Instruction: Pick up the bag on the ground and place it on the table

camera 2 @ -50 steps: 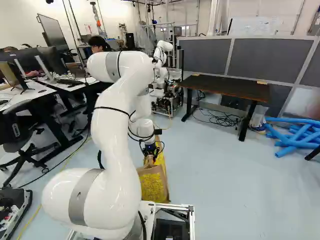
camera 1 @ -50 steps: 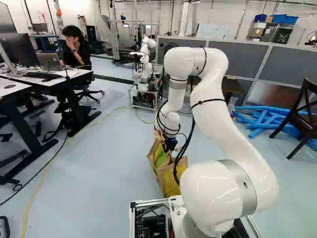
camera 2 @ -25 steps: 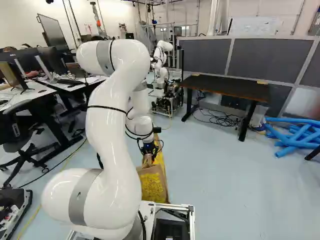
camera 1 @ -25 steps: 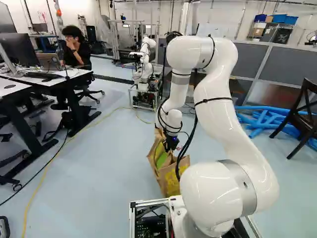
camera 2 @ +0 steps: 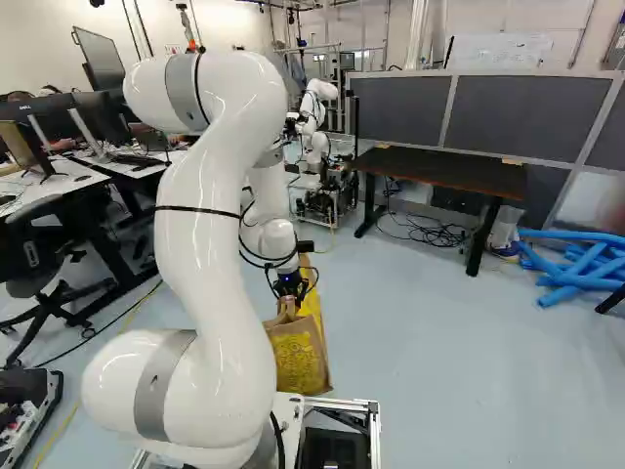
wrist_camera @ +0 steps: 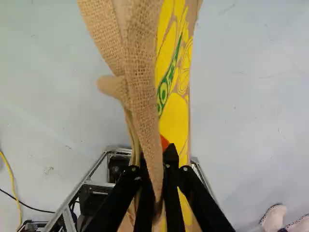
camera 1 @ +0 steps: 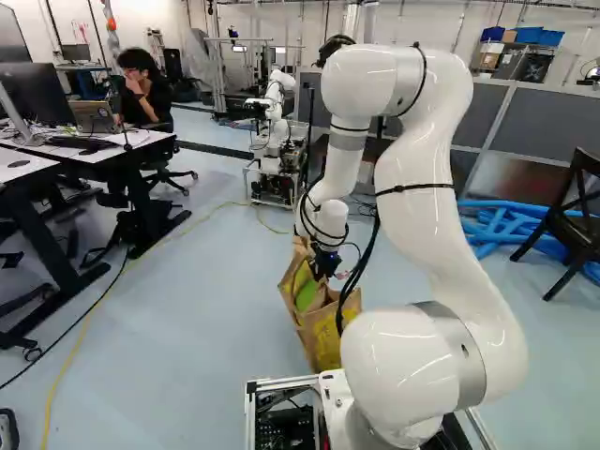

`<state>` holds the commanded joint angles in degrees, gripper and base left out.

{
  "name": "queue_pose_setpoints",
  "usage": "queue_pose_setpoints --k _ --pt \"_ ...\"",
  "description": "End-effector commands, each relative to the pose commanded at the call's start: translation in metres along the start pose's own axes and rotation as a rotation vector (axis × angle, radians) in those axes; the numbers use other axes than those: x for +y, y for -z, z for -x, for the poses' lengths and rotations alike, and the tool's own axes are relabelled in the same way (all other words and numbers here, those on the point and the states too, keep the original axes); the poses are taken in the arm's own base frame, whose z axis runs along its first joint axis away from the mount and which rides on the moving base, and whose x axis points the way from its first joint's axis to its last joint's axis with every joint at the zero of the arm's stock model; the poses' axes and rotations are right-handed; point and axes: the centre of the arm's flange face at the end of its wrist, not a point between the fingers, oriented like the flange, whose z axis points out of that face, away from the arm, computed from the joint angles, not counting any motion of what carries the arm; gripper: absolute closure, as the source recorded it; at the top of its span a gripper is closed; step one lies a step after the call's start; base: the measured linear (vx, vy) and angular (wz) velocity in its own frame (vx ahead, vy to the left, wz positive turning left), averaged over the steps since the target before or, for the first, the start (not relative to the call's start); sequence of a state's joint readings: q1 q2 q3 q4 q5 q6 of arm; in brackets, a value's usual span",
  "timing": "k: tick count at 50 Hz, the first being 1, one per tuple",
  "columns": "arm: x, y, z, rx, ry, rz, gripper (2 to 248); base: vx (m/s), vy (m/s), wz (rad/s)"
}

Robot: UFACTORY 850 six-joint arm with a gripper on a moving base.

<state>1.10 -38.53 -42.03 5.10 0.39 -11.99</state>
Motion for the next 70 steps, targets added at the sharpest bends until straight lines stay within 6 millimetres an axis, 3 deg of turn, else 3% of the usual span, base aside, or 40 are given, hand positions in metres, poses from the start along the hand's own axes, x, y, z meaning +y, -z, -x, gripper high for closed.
queue_pose_setpoints --k 70 --pt "-0.005 0.103 0.033 0.046 0.0 -0.006 227 0.0 0.0 0.0"
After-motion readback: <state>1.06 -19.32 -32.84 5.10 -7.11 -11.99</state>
